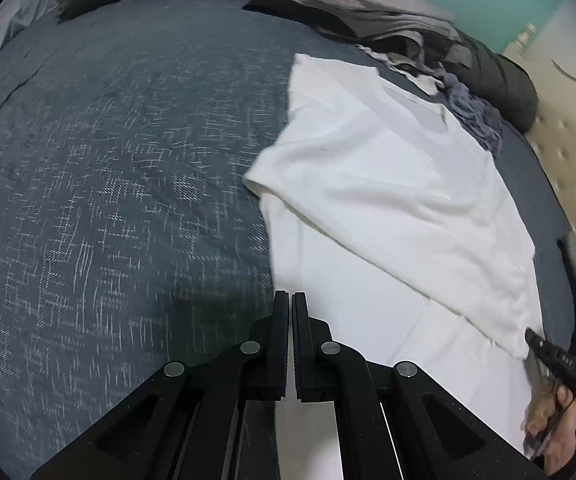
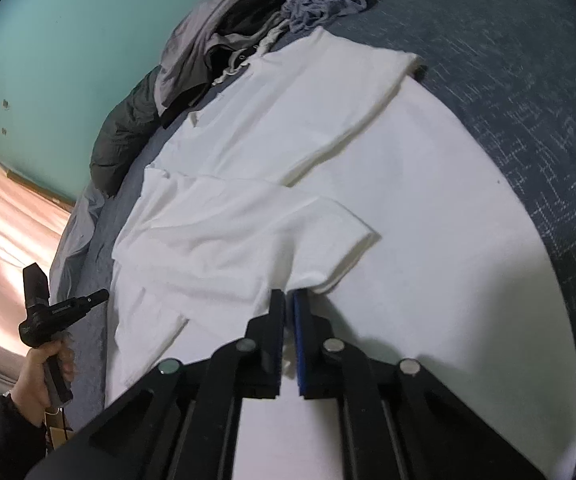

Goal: Fold clothes

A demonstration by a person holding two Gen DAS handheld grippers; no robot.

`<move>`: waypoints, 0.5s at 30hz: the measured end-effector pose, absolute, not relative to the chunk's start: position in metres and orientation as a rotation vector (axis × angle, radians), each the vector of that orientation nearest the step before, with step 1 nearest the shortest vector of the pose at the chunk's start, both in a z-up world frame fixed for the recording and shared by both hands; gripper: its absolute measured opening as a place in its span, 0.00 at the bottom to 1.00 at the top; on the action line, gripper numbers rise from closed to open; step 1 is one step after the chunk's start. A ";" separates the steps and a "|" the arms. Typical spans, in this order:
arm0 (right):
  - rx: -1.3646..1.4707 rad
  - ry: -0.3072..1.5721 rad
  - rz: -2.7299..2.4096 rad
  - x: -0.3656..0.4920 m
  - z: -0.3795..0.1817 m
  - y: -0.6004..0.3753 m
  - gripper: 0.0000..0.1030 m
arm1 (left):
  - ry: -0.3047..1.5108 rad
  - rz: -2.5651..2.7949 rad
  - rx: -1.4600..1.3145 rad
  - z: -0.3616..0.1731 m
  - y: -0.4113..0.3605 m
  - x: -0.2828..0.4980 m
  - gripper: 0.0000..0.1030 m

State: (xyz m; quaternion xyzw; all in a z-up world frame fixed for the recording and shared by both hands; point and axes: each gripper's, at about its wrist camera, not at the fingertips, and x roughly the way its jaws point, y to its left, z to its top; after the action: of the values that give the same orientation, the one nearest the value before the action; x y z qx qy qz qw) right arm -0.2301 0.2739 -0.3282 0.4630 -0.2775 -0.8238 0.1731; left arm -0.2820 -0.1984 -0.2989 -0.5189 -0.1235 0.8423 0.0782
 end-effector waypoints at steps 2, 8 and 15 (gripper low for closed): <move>1.287 -0.784 -2.341 -0.224 -0.317 0.274 0.03 | -0.352 2.518 -1.539 -0.292 -0.197 -0.276 0.01; 1.185 -0.649 -2.414 -0.193 -0.262 0.279 0.03 | -0.359 2.514 -1.517 -0.280 -0.201 -0.260 0.01; 1.243 -0.676 -2.445 -0.177 -0.275 0.297 0.03 | -0.378 2.505 -1.520 -0.273 -0.204 -0.246 0.01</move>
State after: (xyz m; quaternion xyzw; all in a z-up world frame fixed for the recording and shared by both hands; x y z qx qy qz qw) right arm -0.1770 0.2974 -0.2750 0.4345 -0.2364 -0.8546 0.1578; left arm -0.2458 -0.2044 -0.2727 -0.5123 -0.1272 0.8441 0.0936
